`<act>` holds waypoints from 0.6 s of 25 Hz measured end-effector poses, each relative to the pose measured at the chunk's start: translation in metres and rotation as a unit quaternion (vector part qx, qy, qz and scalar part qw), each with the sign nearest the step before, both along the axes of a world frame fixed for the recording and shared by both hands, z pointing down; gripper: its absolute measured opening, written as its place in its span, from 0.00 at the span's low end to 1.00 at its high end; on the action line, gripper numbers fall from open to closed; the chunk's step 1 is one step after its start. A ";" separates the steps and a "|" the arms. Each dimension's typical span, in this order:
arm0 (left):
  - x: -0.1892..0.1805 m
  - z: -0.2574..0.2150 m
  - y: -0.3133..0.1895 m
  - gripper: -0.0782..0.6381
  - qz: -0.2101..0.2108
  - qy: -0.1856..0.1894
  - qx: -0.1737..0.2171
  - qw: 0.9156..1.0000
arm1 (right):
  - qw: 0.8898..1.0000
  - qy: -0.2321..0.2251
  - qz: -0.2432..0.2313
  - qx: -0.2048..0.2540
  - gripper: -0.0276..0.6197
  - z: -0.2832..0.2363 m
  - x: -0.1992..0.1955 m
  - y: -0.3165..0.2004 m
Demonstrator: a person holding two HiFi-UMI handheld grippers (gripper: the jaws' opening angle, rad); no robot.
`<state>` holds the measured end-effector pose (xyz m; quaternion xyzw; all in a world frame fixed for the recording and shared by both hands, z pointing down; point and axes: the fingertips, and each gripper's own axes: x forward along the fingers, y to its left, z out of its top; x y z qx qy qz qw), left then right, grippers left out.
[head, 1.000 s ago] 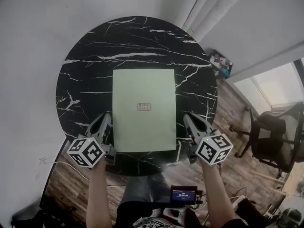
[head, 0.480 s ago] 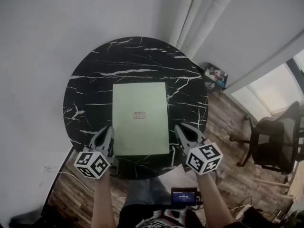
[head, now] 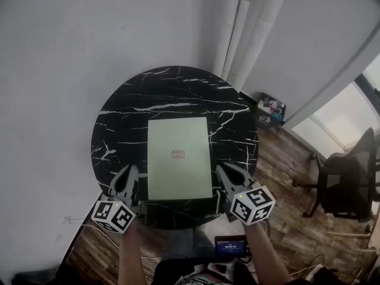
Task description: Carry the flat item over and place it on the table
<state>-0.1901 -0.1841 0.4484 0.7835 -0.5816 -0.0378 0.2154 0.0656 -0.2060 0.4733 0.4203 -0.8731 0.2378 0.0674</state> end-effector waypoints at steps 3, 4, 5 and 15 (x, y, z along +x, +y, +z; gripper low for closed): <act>-0.002 -0.015 0.008 0.12 -0.006 -0.044 0.007 0.999 | 1.000 -0.006 0.001 0.016 0.08 -0.016 -0.002 0.001; -0.001 -0.021 0.009 0.12 -0.002 -0.072 0.011 0.997 | 1.000 -0.008 0.002 0.022 0.08 -0.021 -0.002 0.002; 0.002 -0.027 0.009 0.12 0.006 -0.102 0.018 0.995 | 1.000 -0.010 0.003 0.029 0.08 -0.027 -0.003 0.002; 0.031 -0.084 0.011 0.12 0.021 -0.170 0.081 0.982 | 0.997 -0.020 0.003 0.081 0.08 -0.079 -0.013 0.017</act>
